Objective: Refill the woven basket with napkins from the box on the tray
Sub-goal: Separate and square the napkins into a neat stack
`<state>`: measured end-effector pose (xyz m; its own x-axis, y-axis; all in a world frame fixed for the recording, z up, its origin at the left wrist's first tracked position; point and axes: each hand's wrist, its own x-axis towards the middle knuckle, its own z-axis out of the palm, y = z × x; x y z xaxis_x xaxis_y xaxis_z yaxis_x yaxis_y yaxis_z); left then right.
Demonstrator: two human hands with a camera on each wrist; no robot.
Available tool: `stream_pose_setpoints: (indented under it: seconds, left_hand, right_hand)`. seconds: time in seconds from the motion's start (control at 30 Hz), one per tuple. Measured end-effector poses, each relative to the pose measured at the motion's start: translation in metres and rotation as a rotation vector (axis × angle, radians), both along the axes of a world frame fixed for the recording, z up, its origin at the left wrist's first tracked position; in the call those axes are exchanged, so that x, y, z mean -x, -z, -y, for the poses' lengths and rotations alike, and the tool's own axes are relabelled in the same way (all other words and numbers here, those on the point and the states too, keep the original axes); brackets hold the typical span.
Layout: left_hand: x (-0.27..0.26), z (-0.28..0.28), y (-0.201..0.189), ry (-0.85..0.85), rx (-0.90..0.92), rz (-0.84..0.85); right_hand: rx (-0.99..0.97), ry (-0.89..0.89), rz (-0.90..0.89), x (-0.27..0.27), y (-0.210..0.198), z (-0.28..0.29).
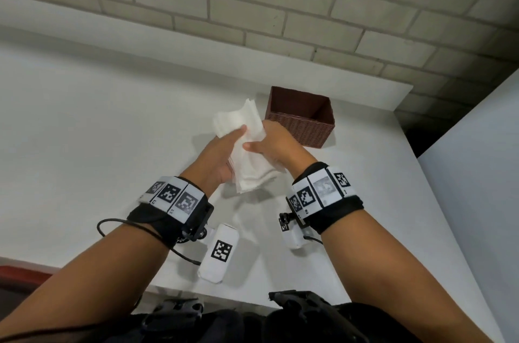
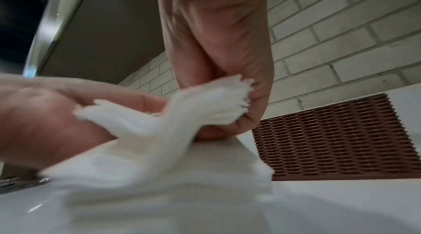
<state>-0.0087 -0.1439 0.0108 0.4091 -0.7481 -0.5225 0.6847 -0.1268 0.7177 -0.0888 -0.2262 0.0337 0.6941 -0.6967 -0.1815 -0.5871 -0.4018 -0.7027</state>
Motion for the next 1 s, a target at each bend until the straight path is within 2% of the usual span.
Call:
stream_pose_setpoints:
  seconds: [0.03, 0.1, 0.17, 0.27, 0.33, 0.4, 0.5, 0.63, 0.73, 0.83, 1.0]
  left_hand:
    - [0.002, 0.002, 0.003, -0.058, -0.021, 0.013]
    - [0.003, 0.005, 0.003, -0.169, 0.007, -0.074]
    - [0.001, 0.011, 0.004, -0.268, 0.111, -0.199]
    - [0.009, 0.018, 0.002, -0.320, 0.181, -0.267]
    - [0.018, 0.020, 0.001, -0.266, 0.180, -0.244]
    - [0.017, 0.017, 0.004, -0.197, 0.194, -0.204]
    - [-0.007, 0.008, 0.013, -0.108, 0.202, -0.069]
    - [-0.018, 0.000, 0.023, 0.159, -0.027, 0.411]
    - [-0.002, 0.002, 0.036, 0.145, -0.106, 0.678]
    - [0.009, 0.000, 0.049, 0.105, -0.129, 0.766]
    - [0.009, -0.008, 0.057, 0.172, -0.029, 0.638]
  right_hand:
    - [0.024, 0.054, 0.021, 0.002, 0.003, -0.001]
    - [-0.020, 0.219, 0.092, 0.006, 0.008, 0.003]
    - [-0.333, 0.385, 0.174, 0.012, 0.010, 0.006]
    - [-0.941, 0.388, 0.308, 0.021, 0.016, 0.004]
    - [-1.100, 0.403, 0.477, 0.023, 0.024, 0.000]
    - [-1.065, 0.437, 0.512, 0.028, 0.026, 0.002]
    - [-0.974, 0.483, 0.471, 0.051, 0.026, 0.014]
    - [-0.837, 0.449, 0.439, 0.076, 0.036, 0.023]
    - [-0.763, 0.438, 0.503, 0.078, 0.046, 0.020]
    - [-0.651, 0.379, 0.537, 0.081, 0.055, 0.019]
    - [-0.604, 0.338, 0.463, 0.092, 0.071, 0.019]
